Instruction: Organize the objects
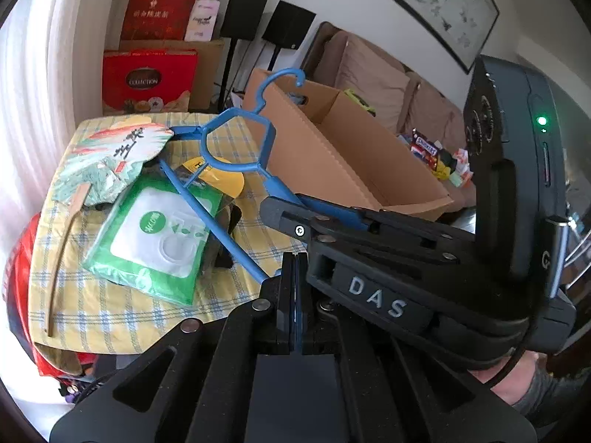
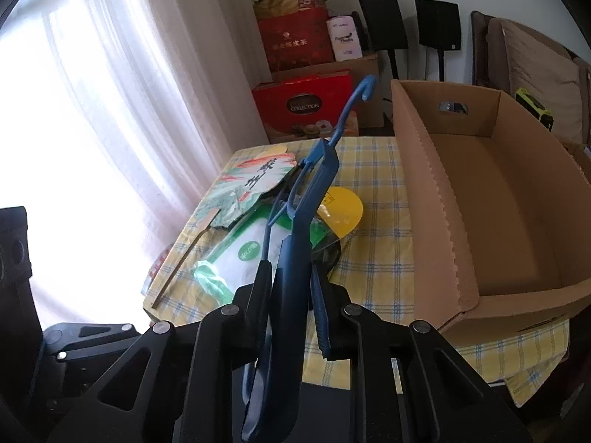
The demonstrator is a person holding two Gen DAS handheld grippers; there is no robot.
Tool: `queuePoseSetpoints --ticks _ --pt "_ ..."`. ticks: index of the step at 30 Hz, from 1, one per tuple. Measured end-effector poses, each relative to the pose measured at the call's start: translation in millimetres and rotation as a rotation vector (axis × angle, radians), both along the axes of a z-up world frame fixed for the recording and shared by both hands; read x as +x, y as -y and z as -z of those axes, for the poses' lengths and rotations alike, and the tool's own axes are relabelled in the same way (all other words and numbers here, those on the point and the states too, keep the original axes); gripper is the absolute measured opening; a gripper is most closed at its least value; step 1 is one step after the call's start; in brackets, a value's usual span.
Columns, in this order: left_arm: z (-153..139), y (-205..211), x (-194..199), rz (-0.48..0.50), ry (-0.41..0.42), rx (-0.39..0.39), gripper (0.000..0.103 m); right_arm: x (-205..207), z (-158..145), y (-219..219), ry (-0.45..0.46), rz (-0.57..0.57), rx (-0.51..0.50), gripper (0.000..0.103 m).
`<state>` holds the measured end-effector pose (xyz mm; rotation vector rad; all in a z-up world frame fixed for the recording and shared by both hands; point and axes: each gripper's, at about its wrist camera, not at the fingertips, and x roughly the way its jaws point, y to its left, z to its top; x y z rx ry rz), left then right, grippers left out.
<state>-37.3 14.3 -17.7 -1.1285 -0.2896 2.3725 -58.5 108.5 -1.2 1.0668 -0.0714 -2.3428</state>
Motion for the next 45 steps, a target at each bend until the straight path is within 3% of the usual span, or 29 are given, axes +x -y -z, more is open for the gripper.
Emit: queuePoseSetpoints --ticks 5,7,9,13,17,19,23,34,45 --pt "25 29 -17 -0.063 0.125 0.089 0.004 -4 -8 -17 0.021 0.014 -0.033 0.019" --pt "41 40 -31 -0.094 0.183 0.136 0.025 -3 -11 -23 0.025 0.017 -0.036 0.018" --pt "52 47 -42 -0.113 0.227 0.183 0.037 -2 -12 -27 0.029 0.02 -0.036 0.018" --pt "63 50 -67 -0.131 0.268 0.295 0.04 2 -10 -32 0.046 0.02 -0.038 0.018" --pt "72 39 -85 -0.138 0.296 0.314 0.039 5 -10 -35 0.048 0.018 -0.036 0.018" --pt "76 31 -92 -0.135 0.304 0.289 0.02 8 -11 -37 0.043 0.015 -0.029 0.018" --pt "70 21 -92 -0.134 0.276 0.266 0.019 12 -14 -37 -0.002 0.025 0.004 0.018" --pt "16 3 -79 -0.109 0.165 0.235 0.017 11 -46 -73 -0.045 0.055 -0.087 0.018" --pt "-29 -63 -116 0.0 0.115 0.172 0.015 -18 -65 -134 -0.045 0.179 -0.167 0.018"
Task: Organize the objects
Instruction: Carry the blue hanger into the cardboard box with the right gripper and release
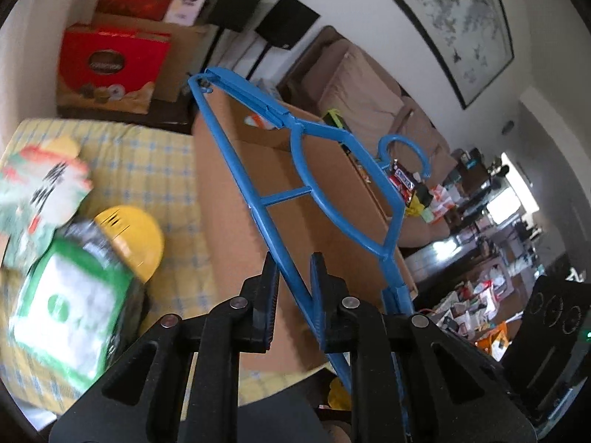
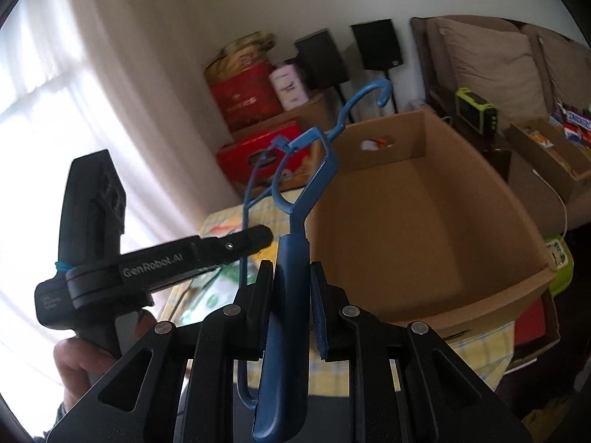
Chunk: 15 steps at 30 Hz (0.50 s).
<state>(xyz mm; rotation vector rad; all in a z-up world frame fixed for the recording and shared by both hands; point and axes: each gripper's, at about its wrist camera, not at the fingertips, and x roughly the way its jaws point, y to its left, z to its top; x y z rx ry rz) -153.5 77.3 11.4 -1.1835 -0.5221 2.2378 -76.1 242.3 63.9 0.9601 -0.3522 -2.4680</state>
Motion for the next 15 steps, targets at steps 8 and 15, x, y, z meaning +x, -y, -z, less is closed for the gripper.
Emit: queuePoseSetpoints --ticks 8,15 --pt "-2 -60 -40 0.076 -0.008 -0.105 0.014 -45 13 -36 0.067 0.069 -0.029 0.019" --pt "18 -91 -73 0.086 0.048 -0.193 0.014 -84 36 -42 0.14 0.085 0.017 0.019"
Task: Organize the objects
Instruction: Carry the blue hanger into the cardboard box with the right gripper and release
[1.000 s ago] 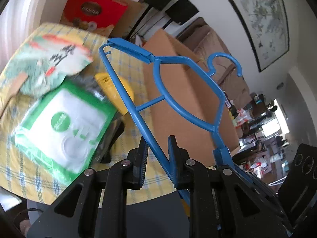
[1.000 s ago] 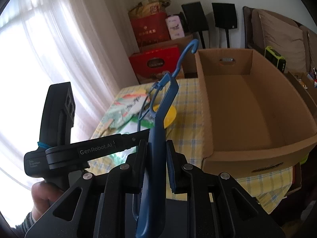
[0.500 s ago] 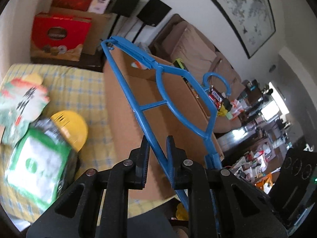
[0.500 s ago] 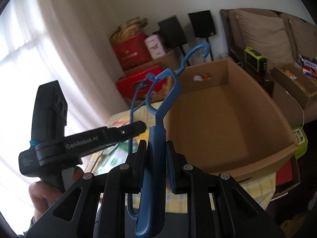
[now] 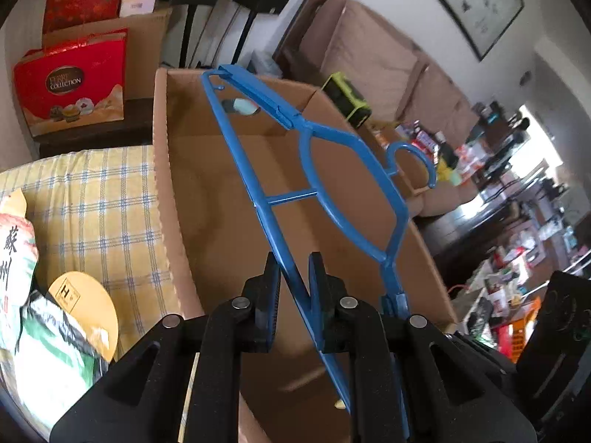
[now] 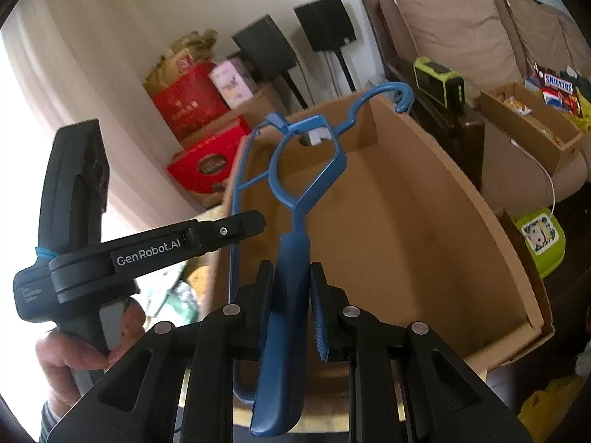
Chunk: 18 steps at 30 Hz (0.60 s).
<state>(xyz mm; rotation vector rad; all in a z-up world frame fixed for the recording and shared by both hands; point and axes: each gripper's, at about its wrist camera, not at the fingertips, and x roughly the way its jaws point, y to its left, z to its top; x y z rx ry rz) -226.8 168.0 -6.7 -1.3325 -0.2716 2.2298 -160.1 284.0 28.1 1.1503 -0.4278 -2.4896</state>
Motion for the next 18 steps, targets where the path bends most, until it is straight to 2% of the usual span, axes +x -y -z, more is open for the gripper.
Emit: queuePoseSetpoints --ticks 6,16,18 --pt "16 -9 -12 0.012 0.03 -0.053 0.014 -19 21 2 0.066 -0.007 0.035 0.019" --pt "21 -8 -12 0.012 0.027 -0.117 0.014 -38 43 19 0.153 -0.032 0.118 0.015" --pt "17 0 -11 0.005 0.024 -0.102 0.021 -40 44 19 0.162 -0.038 0.116 0.015"
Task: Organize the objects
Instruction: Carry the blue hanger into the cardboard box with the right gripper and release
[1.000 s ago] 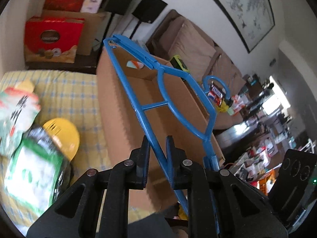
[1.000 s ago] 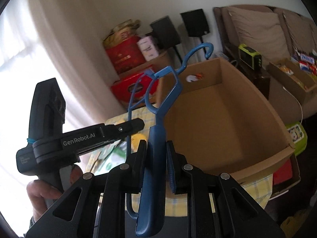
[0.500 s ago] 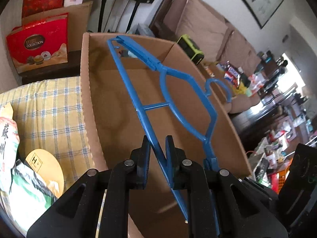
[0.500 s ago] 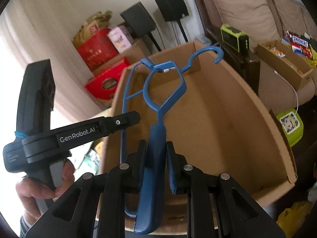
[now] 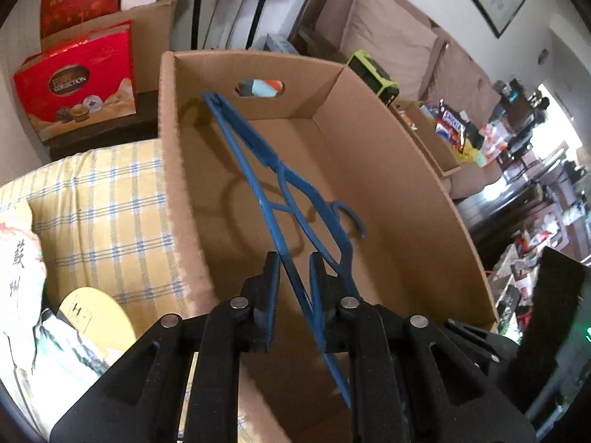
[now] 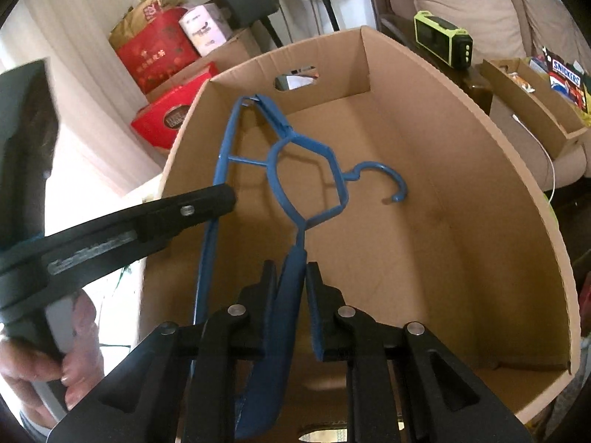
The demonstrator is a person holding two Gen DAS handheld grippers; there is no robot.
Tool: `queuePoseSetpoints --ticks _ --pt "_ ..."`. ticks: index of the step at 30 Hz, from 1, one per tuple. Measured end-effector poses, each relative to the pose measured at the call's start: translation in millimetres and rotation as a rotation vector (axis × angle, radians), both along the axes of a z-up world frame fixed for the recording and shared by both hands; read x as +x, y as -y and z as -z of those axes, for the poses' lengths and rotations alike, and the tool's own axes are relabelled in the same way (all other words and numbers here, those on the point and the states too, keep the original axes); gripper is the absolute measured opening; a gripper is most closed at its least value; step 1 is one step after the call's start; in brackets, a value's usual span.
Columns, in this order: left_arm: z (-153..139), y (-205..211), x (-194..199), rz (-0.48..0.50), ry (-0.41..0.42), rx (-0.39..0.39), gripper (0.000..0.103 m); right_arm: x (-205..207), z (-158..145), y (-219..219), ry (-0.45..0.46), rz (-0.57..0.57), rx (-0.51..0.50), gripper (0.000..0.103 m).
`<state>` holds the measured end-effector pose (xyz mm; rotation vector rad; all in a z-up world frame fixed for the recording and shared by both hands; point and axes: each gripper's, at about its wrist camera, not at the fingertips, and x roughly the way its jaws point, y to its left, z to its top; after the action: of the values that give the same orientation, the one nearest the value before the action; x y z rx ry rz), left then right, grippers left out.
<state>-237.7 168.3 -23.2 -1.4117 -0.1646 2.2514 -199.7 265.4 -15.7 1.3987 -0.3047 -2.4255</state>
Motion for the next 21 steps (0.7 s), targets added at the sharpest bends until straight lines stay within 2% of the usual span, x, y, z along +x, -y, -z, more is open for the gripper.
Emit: queuePoseSetpoints --ticks 1,3,4,6,8,9,10,11,13,15,16,17,18,19,21 --pt "-3 5 1 -0.005 -0.001 0.011 0.028 0 0 0 0.002 0.0 0.005 0.015" --pt "-9 11 3 0.0 0.002 0.04 0.032 1 0 0 0.005 -0.008 -0.008 0.014" --pt "-15 14 4 -0.006 -0.006 0.037 0.038 0 0 2 0.005 -0.011 -0.007 0.014" --pt "-23 20 8 -0.006 -0.028 0.04 0.043 0 -2 4 0.004 -0.012 -0.004 0.014" --pt "-33 27 14 0.0 -0.049 0.052 0.043 2 -5 3 -0.001 -0.01 -0.016 0.014" --pt "-36 30 17 0.0 -0.058 0.052 0.046 4 -7 3 -0.01 -0.009 -0.013 0.014" --pt "-41 36 22 -0.002 -0.078 0.046 0.054 6 -10 3 -0.022 -0.01 -0.005 0.014" --pt "-44 40 26 -0.009 -0.096 0.037 0.058 9 -12 3 -0.035 -0.012 0.007 0.014" --pt "-49 50 35 -0.032 -0.135 0.007 0.059 16 -18 5 -0.063 -0.016 0.034 0.016" --pt "-51 58 43 -0.05 -0.154 -0.018 0.059 22 -23 7 -0.085 -0.018 0.061 0.033" --pt "-51 64 47 -0.065 -0.166 -0.034 0.061 25 -26 9 -0.099 -0.02 0.076 0.037" --pt "-51 68 51 -0.078 -0.175 -0.046 0.065 28 -29 11 -0.111 -0.02 0.09 0.043" --pt "-52 73 54 -0.094 -0.188 -0.059 0.077 31 -31 12 -0.122 -0.019 0.102 0.046" --pt "-52 79 60 -0.117 -0.215 -0.075 0.082 33 -34 14 -0.133 -0.02 0.113 0.048" --pt "-53 87 69 -0.145 -0.258 -0.114 0.085 37 -38 19 -0.146 -0.024 0.123 0.057"
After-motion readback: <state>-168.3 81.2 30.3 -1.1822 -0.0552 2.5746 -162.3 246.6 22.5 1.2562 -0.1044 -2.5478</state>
